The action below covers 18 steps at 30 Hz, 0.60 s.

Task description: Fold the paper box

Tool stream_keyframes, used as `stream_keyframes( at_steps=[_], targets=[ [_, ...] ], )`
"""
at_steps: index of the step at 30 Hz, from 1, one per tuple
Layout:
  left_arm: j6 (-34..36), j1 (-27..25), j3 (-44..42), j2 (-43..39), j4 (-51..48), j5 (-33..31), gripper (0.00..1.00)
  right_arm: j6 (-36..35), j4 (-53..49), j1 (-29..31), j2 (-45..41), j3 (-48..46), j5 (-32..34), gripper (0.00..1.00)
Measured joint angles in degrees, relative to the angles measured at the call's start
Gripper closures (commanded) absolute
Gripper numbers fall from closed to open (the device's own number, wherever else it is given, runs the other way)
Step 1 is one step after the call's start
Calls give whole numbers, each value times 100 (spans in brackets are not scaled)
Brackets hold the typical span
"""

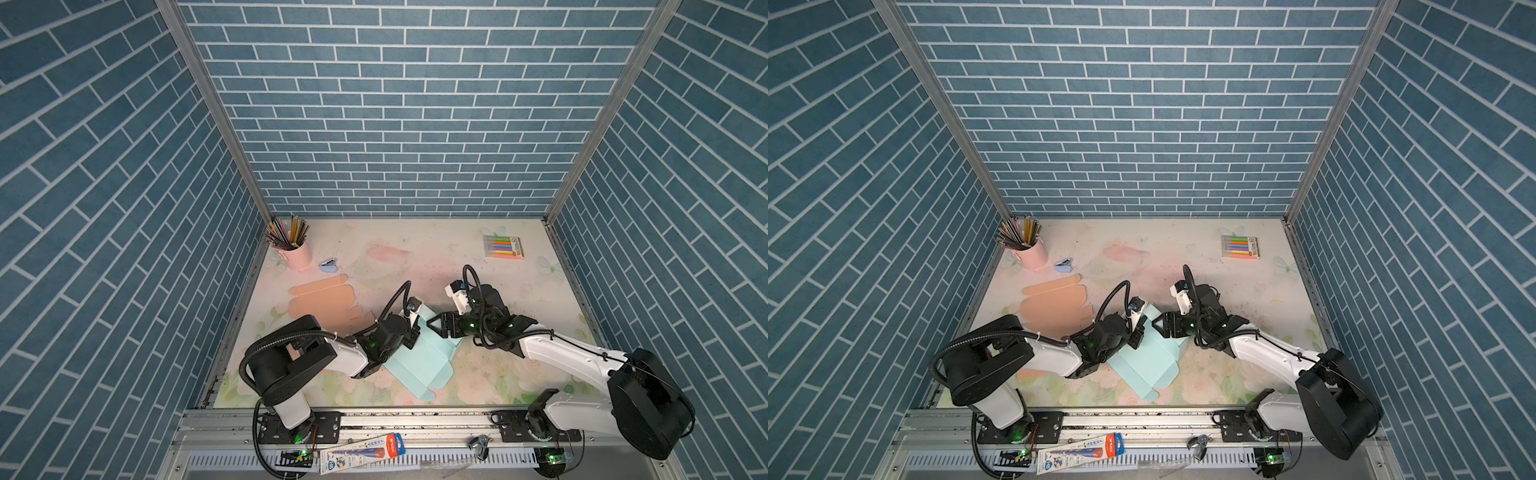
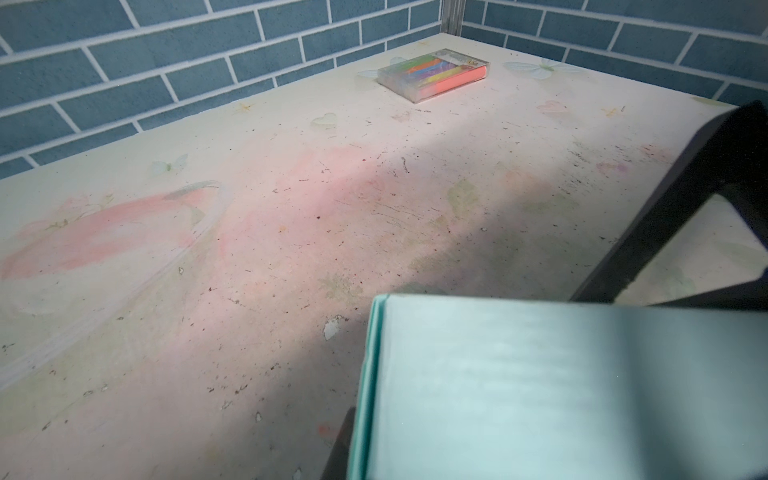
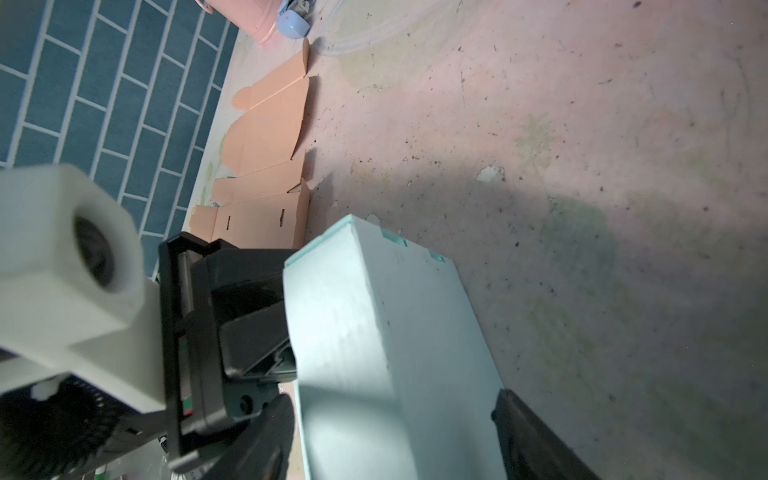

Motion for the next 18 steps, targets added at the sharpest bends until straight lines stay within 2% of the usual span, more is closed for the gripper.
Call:
stream_keyframes(
  at_steps=[18],
  targets=[
    [-59,-304,-7,70,-22,-136,76,-197,-341,4,-11,42,297,25]
  ],
)
